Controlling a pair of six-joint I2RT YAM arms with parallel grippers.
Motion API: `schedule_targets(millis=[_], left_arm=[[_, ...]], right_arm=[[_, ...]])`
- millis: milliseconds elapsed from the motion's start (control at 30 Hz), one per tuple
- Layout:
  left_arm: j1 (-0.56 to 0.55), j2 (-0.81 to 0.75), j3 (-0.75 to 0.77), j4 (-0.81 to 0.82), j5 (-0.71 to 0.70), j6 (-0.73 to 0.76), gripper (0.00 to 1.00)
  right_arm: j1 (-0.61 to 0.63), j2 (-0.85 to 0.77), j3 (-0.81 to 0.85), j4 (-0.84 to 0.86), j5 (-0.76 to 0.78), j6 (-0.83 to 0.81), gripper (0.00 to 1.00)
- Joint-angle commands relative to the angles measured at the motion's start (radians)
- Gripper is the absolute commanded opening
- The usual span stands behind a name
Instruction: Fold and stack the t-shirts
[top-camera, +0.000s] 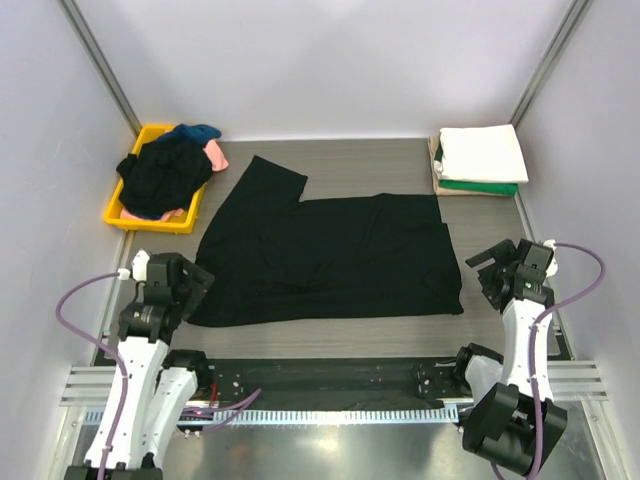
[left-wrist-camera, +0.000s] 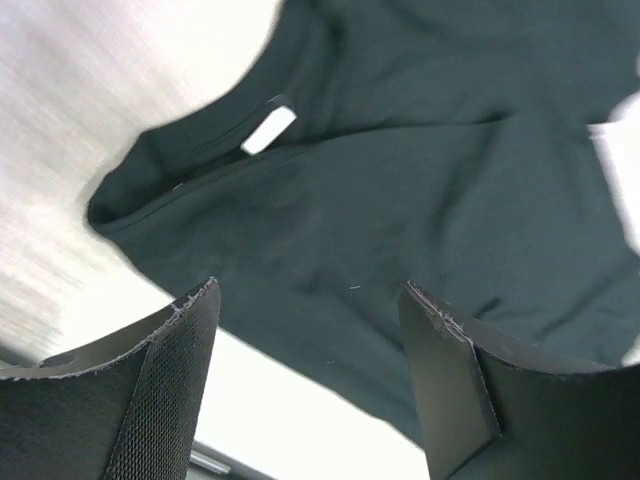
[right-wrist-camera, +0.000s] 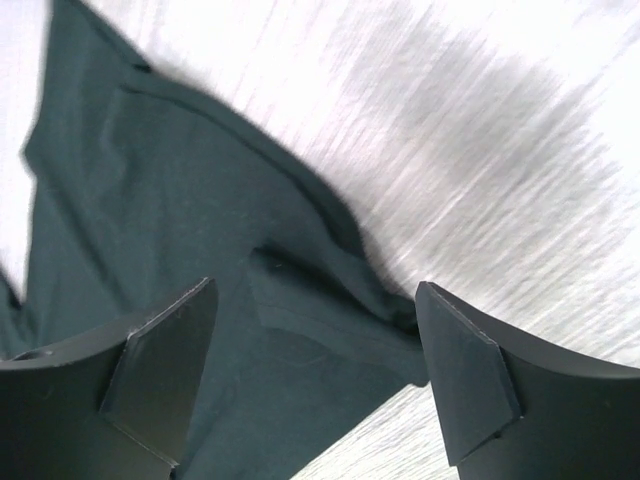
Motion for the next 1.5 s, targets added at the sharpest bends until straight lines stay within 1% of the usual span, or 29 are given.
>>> schedule_targets(millis=[0, 100, 200, 233, 367, 433, 567, 600, 633, 667, 700, 733, 767, 833, 867, 900, 933, 967, 1000, 1033, 1067, 1100, 1133, 1167, 1200, 1233, 1300, 1367, 1467], left_arm=[[0.006, -0.063, 0.050, 0.048, -0.020, 0.045, 0.73], [0.006, -0.005, 0.036, 0.071, -0.005, 0.086, 0.71], [0.001, 0.119, 0.014, 0.155, 0.053, 0.115, 0.65], [-0.003, 0.148, 0.011, 0.183, 0.064, 0.122, 0.65], [-0.046, 0.322, 0.040, 0.300, 0.085, 0.172, 0.64], [-0.055, 0.398, 0.124, 0.340, 0.092, 0.218, 0.64], [-0.061, 0.659, 0.327, 0.384, 0.099, 0.304, 0.65], [-0.061, 0.714, 0.368, 0.407, 0.099, 0.321, 0.65], [-0.063, 0.768, 0.475, 0.412, 0.098, 0.356, 0.65], [-0.063, 0.819, 0.526, 0.418, 0.093, 0.370, 0.65], [-0.063, 0.944, 0.590, 0.426, 0.095, 0.381, 0.65], [-0.063, 1.004, 0.649, 0.427, 0.095, 0.395, 0.66], [-0.063, 1.078, 0.777, 0.435, 0.102, 0.405, 0.66], [-0.063, 1.297, 0.925, 0.443, 0.130, 0.421, 0.66], [-0.061, 1.374, 1.112, 0.438, 0.153, 0.442, 0.66], [-0.061, 1.537, 1.210, 0.400, 0.171, 0.448, 0.66], [-0.063, 1.614, 1.335, 0.369, 0.177, 0.459, 0.66], [-0.061, 1.688, 1.542, 0.342, 0.184, 0.476, 0.66], [-0.060, 1.775, 1.661, 0.300, 0.229, 0.487, 0.66], [-0.060, 1.913, 1.759, 0.292, 0.262, 0.506, 0.67], [-0.058, 1.986, 1.843, 0.288, 0.288, 0.517, 0.68], [-0.057, 2.040, 1.989, 0.283, 0.291, 0.516, 0.71], [-0.057, 2.115, 2.022, 0.289, 0.279, 0.510, 0.71], [-0.051, 2.129, 2.025, 0.304, 0.262, 0.501, 0.72], [-0.048, 2.132, 2.004, 0.358, 0.251, 0.485, 0.72], [-0.045, 2.131, 1.934, 0.389, 0.251, 0.456, 0.72], [-0.040, 2.138, 1.903, 0.429, 0.257, 0.441, 0.72], [-0.045, 2.163, 1.913, 0.418, 0.265, 0.448, 0.72], [-0.040, 2.166, 1.903, 0.401, 0.308, 0.435, 0.67]], right_arm=[[0.004, -0.045, 0.043, 0.033, -0.070, 0.000, 0.85], [0.042, -0.043, 0.063, 0.050, -0.095, -0.030, 0.85], [0.164, 0.017, 0.080, 0.076, -0.060, -0.062, 0.84], [0.256, 0.040, 0.088, 0.081, -0.035, -0.067, 0.84], [0.399, 0.186, 0.151, 0.140, 0.048, -0.085, 0.84], [0.424, 0.282, 0.197, 0.157, 0.059, -0.104, 0.83], [0.473, 0.473, 0.425, 0.124, 0.103, -0.180, 0.83], [0.475, 0.506, 0.465, 0.119, 0.147, -0.209, 0.84], [0.478, 0.537, 0.500, 0.105, 0.167, -0.217, 0.84], [0.476, 0.598, 0.570, 0.079, 0.180, -0.223, 0.84], [0.476, 0.622, 0.601, 0.067, 0.186, -0.228, 0.84], [0.476, 0.643, 0.628, 0.059, 0.165, -0.228, 0.84], [0.478, 0.660, 0.666, 0.052, 0.145, -0.227, 0.84], [0.496, 0.663, 0.686, 0.050, 0.120, -0.231, 0.84], [0.507, 0.660, 0.694, 0.049, 0.122, -0.233, 0.84], [0.513, 0.646, 0.695, 0.047, 0.122, -0.239, 0.84], [0.524, 0.637, 0.692, 0.044, 0.122, -0.245, 0.84], [0.525, 0.626, 0.680, 0.039, 0.122, -0.253, 0.84], [0.527, 0.602, 0.669, 0.038, 0.097, -0.254, 0.84], [0.530, 0.587, 0.656, 0.038, 0.082, -0.256, 0.85], [0.533, 0.573, 0.628, 0.039, 0.068, -0.260, 0.85], [0.536, 0.562, 0.616, 0.038, 0.059, -0.260, 0.85], [0.536, 0.536, 0.603, 0.038, 0.056, -0.260, 0.85], [0.537, 0.527, 0.585, 0.038, 0.050, -0.259, 0.85], [0.539, 0.514, 0.579, 0.039, 0.034, -0.257, 0.85], [0.539, 0.501, 0.573, 0.038, 0.034, -0.259, 0.85], [0.539, 0.491, 0.563, 0.039, 0.043, -0.265, 0.85], [0.539, 0.494, 0.567, 0.039, 0.077, -0.268, 0.86], [0.539, 0.537, 0.579, 0.049, 0.103, -0.270, 0.86]])
